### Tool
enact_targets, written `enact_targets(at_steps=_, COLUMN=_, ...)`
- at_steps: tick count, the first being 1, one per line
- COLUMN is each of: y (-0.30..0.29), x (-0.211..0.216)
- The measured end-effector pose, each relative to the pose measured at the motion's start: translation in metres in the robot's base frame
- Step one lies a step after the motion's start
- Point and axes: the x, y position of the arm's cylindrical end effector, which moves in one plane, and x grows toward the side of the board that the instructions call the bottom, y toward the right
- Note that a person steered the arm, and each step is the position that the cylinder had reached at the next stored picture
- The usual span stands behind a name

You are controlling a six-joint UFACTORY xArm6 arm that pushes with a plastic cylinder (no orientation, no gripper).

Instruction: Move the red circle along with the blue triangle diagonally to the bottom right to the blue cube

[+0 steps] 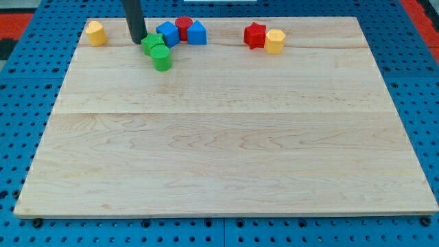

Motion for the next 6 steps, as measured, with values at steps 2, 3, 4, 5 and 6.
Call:
enact_targets(at_steps=2, y=0.000, x=-0.038)
enact_targets(at_steps=3, y=0.016, x=-0.044)
enact_targets(at_steps=4, y=0.054, x=-0.044)
enact_targets(at_steps=5, y=0.078, x=-0.049)
enact_targets(at_steps=6, y=0.127, x=-0.036)
